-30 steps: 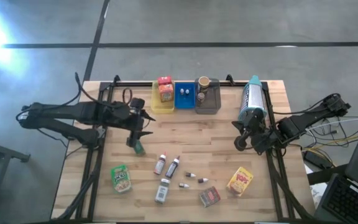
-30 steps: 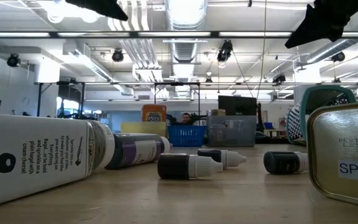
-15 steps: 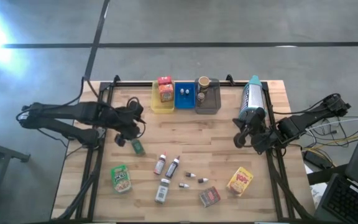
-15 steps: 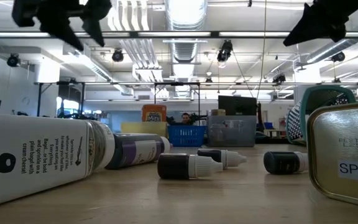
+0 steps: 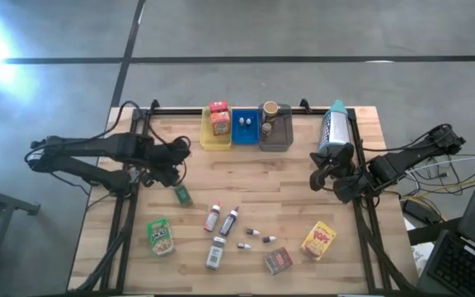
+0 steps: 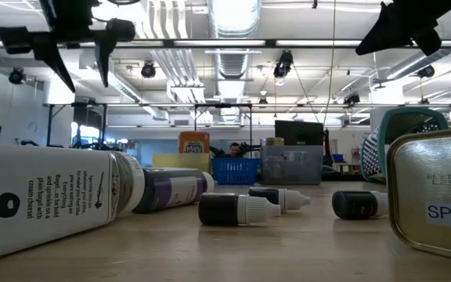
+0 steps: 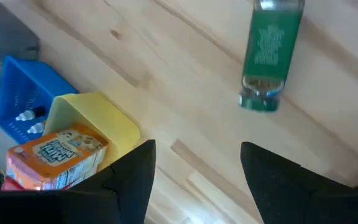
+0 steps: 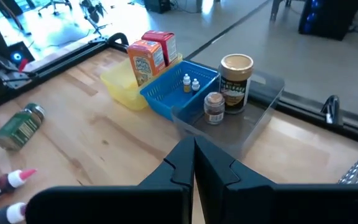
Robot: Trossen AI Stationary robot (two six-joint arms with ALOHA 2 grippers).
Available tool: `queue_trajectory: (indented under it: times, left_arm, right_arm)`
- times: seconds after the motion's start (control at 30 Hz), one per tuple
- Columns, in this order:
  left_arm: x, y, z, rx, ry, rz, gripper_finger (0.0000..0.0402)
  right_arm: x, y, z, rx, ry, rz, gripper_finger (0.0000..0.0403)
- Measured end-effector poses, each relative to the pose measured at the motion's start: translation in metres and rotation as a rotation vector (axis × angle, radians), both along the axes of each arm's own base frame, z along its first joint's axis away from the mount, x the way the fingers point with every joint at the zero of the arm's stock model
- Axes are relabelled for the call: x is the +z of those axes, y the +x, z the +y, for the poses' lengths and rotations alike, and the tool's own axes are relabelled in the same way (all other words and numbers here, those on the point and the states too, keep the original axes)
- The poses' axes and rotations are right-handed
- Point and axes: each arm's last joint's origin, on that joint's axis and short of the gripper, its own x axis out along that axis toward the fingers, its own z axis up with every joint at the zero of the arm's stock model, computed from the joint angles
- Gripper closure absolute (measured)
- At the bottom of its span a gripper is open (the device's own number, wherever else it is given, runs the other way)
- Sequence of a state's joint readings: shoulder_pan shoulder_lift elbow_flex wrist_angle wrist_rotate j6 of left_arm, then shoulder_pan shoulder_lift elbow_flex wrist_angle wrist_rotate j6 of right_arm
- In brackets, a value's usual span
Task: Pick & Place Kitchen Items
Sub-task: Put the green seasoning bottle into the black bin
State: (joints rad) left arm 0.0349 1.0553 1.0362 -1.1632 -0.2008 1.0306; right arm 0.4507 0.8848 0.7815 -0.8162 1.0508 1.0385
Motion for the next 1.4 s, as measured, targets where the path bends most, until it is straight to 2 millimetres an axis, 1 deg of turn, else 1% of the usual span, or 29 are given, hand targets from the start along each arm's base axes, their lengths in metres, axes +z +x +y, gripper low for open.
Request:
queue_trajectory:
  times: [0.2,0.53,0.63,0.77,0.93,1.1,1.2,1.4]
  left_arm:
    - [-0.018,0.004,0.009,-0.056,0.033,0.123,0.0161]
    - [-0.051,0.015,0.01,-0.04,0.008,0.276,0.0161]
    - [-0.056,0.021,0.01,-0.01,-0.019,0.283,0.0161]
    - [-0.063,0.03,0.006,-0.011,-0.11,0.268,0.0161]
    - [-0.075,0.037,0.002,-0.033,-0.108,0.291,0.0161]
    - [-0.087,0.039,-0.001,-0.035,-0.107,0.308,0.0161]
    - [-0.095,0.038,-0.002,-0.033,-0.108,0.334,0.0161]
    - [-0.104,0.038,-0.002,-0.028,-0.113,0.32,0.0161]
  right_arm:
    - [0.0,0.0,0.0,-0.006,0.014,-0.014,0.0394]
    - [0.0,0.0,0.0,-0.001,0.01,-0.009,0.0394]
    - [0.0,0.0,0.0,0.001,0.007,-0.006,0.0394]
    - [0.0,0.0,0.0,0.002,0.006,-0.006,0.0394]
    - [0.0,0.0,0.0,0.002,0.006,-0.005,0.0394]
    - [0.0,0.0,0.0,0.005,0.002,0.0,0.0394]
    - [0.0,0.0,0.0,0.009,-0.005,0.008,0.0394]
    - [-0.001,0.0,0.0,0.01,-0.008,0.011,0.0394]
